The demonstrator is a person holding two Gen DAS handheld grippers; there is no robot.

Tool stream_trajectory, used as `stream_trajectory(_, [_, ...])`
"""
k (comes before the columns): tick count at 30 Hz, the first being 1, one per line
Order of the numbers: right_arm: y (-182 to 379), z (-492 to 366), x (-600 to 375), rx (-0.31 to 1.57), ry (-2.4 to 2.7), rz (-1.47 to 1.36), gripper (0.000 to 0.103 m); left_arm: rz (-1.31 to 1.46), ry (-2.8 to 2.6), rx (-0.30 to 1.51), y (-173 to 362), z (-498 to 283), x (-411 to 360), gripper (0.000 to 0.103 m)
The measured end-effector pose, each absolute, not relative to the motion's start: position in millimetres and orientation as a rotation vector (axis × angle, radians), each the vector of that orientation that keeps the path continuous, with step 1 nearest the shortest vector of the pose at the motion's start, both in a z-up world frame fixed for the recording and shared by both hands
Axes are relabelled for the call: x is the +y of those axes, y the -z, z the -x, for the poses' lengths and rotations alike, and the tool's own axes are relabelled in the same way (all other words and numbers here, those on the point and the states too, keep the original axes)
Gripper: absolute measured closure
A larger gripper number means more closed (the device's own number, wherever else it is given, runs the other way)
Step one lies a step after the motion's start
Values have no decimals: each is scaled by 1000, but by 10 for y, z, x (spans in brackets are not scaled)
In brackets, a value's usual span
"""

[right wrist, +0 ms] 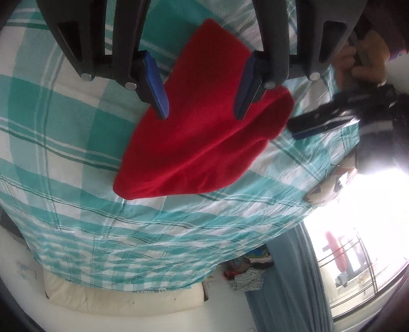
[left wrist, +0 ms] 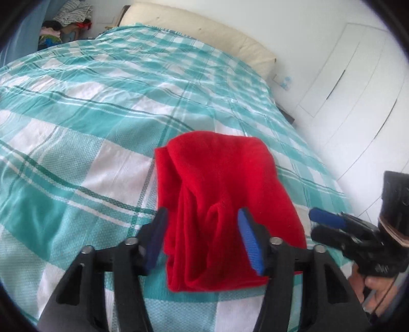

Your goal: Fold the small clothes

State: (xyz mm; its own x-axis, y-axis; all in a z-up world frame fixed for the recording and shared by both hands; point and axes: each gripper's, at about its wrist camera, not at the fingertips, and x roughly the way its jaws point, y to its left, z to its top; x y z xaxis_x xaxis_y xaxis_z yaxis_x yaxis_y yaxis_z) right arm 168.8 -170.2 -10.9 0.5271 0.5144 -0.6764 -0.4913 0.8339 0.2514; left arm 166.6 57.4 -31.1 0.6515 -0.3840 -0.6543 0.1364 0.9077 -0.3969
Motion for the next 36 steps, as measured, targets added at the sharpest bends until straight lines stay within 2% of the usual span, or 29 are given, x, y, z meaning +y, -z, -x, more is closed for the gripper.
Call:
stream_trajectory(1, [138, -1622, -1662, 819, -640, -35, 51, 316, 292, 834, 365, -1681, 563, 89])
stream_trajectory(2, [198, -1591, -1585, 828, -667, -38, 52, 309, 274, 858, 435, -1698, 562, 96])
stream_trajectory(3, [286, -1581, -1532, 855, -671, -34, 53, 313, 257, 877, 515, -1719, 583, 96])
stream_trajectory(5, [533, -1599, -1485, 930, -620, -24, 64, 327, 244, 898, 618, -1700, 636, 97])
stream_trajectory(7, [761, -1591, -1490, 991, -589, -44, 66, 333, 246, 903, 651, -1697, 672, 97])
stream_trajectory(14, [682, -1355, -1557, 951, -510, -30, 66, 372, 155, 955, 727, -1669, 844, 92])
stream_trajectory(15, [628, -1304, -1569, 938, -498, -21, 65, 405, 155, 957, 707, -1641, 900, 82])
stream_trajectory(16, [578, -1239, -1598, 923, -490, -18, 59, 420, 152, 952, 667, -1596, 941, 60])
stream_trajectory(17, [530, -1161, -1636, 902, -480, -18, 48, 413, 144, 935, 605, -1535, 969, 46])
stream_trajectory(18, [486, -1068, -1687, 879, -467, -20, 42, 393, 126, 908, 530, -1463, 986, 24])
stream_trajectory(19, [445, -978, -1743, 853, -449, -22, 32, 372, 109, 880, 454, -1392, 1000, 14])
stream_trajectory(22, [385, -720, -1896, 794, -377, -18, 27, 326, 110, 831, 282, -1231, 1013, 10])
stream_trajectory(27, [354, -447, -2080, 763, -259, -28, 22, 241, 102, 817, 231, -1110, 945, 9])
stream_trajectory(30, [381, -351, -2107, 770, -202, -4, 13, 210, 100, 826, 244, -1107, 906, 9])
stream_trajectory(36, [554, -296, -2247, 844, -121, -60, 12, 206, 81, 811, 208, -1064, 949, 9])
